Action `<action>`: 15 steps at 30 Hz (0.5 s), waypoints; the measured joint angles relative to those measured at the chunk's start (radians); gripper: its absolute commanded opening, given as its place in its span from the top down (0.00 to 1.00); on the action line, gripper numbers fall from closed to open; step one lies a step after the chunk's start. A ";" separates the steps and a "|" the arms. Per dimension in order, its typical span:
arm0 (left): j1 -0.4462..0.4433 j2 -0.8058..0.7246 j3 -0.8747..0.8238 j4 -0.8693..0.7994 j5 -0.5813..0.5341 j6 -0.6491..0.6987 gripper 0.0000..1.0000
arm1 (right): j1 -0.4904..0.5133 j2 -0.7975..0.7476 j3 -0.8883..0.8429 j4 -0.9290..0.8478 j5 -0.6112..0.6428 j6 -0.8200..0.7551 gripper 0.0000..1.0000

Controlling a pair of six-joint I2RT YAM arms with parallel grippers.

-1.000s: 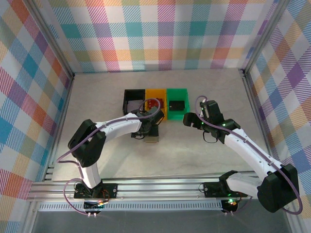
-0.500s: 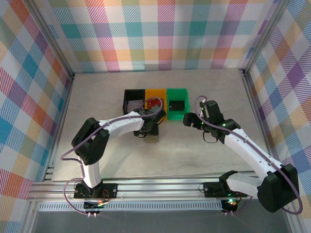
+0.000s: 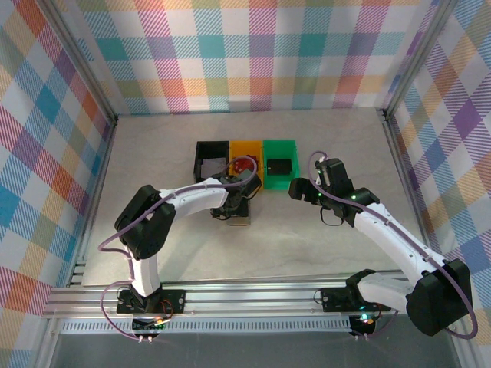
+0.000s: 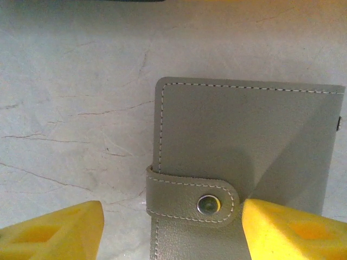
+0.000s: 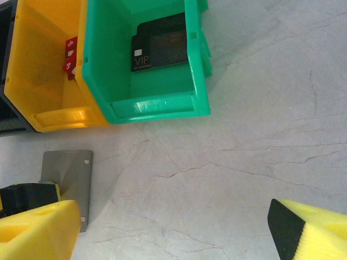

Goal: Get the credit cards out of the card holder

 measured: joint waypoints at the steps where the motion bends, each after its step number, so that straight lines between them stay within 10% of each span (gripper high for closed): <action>1: 0.000 0.001 0.000 0.003 0.001 0.000 0.35 | 0.000 0.000 0.000 0.000 0.000 0.000 0.10; 15: 0.006 0.011 -0.005 0.039 0.024 0.002 0.55 | 0.000 0.000 0.000 0.000 -0.004 0.000 0.10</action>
